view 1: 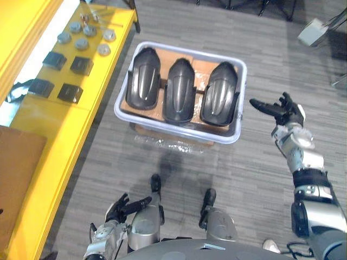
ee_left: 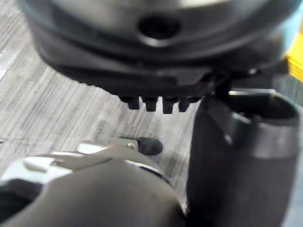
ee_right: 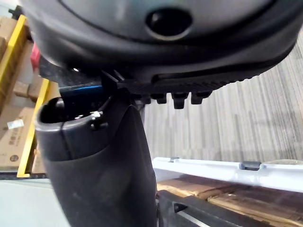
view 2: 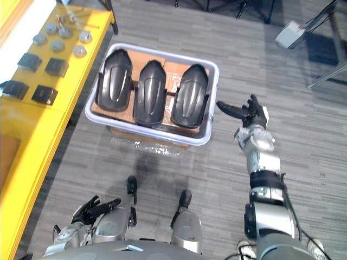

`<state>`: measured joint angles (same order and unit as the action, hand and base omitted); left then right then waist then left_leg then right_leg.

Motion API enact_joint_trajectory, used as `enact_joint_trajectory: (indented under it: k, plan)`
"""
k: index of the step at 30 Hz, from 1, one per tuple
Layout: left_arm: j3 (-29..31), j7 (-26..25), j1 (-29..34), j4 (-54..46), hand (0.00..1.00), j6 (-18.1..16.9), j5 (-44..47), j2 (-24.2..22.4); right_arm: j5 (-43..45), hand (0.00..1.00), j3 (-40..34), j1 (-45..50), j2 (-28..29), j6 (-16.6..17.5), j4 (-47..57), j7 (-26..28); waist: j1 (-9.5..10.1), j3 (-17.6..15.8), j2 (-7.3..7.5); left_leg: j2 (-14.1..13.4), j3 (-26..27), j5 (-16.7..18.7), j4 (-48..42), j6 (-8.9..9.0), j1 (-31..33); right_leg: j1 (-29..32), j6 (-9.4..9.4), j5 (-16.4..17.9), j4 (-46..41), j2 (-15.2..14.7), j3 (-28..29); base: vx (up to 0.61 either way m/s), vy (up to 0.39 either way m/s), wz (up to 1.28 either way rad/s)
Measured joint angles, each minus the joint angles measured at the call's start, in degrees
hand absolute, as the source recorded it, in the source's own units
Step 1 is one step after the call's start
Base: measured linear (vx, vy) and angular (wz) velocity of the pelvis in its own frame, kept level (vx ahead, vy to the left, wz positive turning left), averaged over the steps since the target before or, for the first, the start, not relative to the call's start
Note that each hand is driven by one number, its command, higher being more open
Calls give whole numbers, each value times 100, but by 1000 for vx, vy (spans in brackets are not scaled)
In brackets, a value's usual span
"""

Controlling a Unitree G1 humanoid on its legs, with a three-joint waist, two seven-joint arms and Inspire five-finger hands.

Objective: Walk over and take three plastic housings, then place them on the shelf

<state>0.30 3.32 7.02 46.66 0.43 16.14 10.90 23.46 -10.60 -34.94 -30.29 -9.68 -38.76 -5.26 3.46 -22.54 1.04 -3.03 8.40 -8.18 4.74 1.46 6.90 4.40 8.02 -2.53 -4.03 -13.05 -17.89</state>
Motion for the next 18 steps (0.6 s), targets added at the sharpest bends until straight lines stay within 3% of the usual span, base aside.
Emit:
enact_joint_trajectory:
  k: [4,11,14,15,18]
  plan:
    - [-129,44,-222,-41,100,-70,155,-1,-3,100,222,-629,-558,-41,-463,-12,74,-349,-144,70,-171,12,-170,-30,235,120,9,-7,-155,-92,-89,-16,48,20]
    - [-438,48,-365,-57,100,-164,408,-8,-68,100,848,-1482,-996,-314,-1111,185,141,-528,-399,131,-409,-66,-138,-51,491,312,-18,23,-304,-150,-250,-31,21,16]
    - [-573,34,-467,-50,100,-150,440,-29,-290,100,1035,-1915,-1092,-660,-1484,230,219,-563,-500,155,-420,-207,-10,-80,575,460,-22,27,-335,-172,-255,-39,6,5]
    - [-612,34,-489,-47,100,-142,485,-24,-303,0,1077,-1943,-1092,-809,-1637,321,259,-565,-502,157,-441,-232,-3,-90,585,469,-41,39,-358,-173,-261,-13,-6,9]
    - [-628,31,-490,-31,100,-128,629,-25,-614,0,1243,-1998,-1105,-1073,-1807,639,275,-565,-503,172,-488,-276,-3,-120,602,503,-74,75,-461,-198,-265,-10,-5,9]
